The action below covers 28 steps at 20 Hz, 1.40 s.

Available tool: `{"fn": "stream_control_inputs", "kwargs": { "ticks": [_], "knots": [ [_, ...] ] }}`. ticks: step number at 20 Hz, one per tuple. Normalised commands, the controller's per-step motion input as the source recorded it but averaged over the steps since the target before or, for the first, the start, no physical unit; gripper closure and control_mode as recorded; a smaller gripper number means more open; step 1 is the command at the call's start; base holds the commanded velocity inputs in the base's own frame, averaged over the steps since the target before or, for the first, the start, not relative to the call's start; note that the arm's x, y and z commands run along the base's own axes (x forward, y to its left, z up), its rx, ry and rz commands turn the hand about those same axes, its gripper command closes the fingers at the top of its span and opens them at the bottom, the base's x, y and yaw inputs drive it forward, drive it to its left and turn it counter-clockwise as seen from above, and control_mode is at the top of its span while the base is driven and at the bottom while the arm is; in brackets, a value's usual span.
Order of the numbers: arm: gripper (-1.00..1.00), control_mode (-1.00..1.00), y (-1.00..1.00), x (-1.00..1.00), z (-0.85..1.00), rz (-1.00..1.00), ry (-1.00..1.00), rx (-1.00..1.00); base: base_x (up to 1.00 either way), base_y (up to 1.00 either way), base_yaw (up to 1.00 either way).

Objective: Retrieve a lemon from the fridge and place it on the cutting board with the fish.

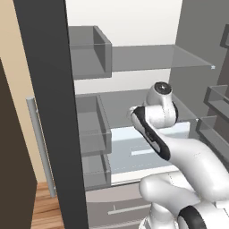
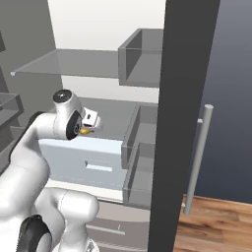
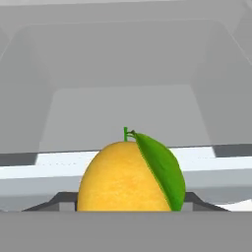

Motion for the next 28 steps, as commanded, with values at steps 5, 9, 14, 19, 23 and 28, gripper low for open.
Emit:
{"fn": "stream_control_inputs", "kwargs": {
  "ticks": [5, 9, 14, 19, 23, 28],
  "knots": [
    [1.00, -1.00, 0.00, -0.68, 0.56, 0.00, 0.03, 0.00, 0.00, 0.00, 0.00],
    [1.00, -1.00, 0.00, -0.89, 0.46, 0.00, 0.05, 0.00, 0.00, 0.00, 0.00],
    [1.00, -1.00, -0.07, -1.00, 0.11, 0.00, 0.00, 0.04, 0.00, 0.00, 0.00],
    [1.00, -1.00, -0.31, -0.84, 0.19, 0.00, 0.00, 0.01, 0.00, 0.00, 0.00],
    [1.00, -1.00, -0.27, -0.60, 0.22, -0.01, 0.00, 0.00, 0.00, 0.00, 0.00],
    [1.00, -1.00, 0.05, -0.34, 0.08, 0.02, 0.00, 0.00, 0.00, 0.00, 0.00]
  ]
}}
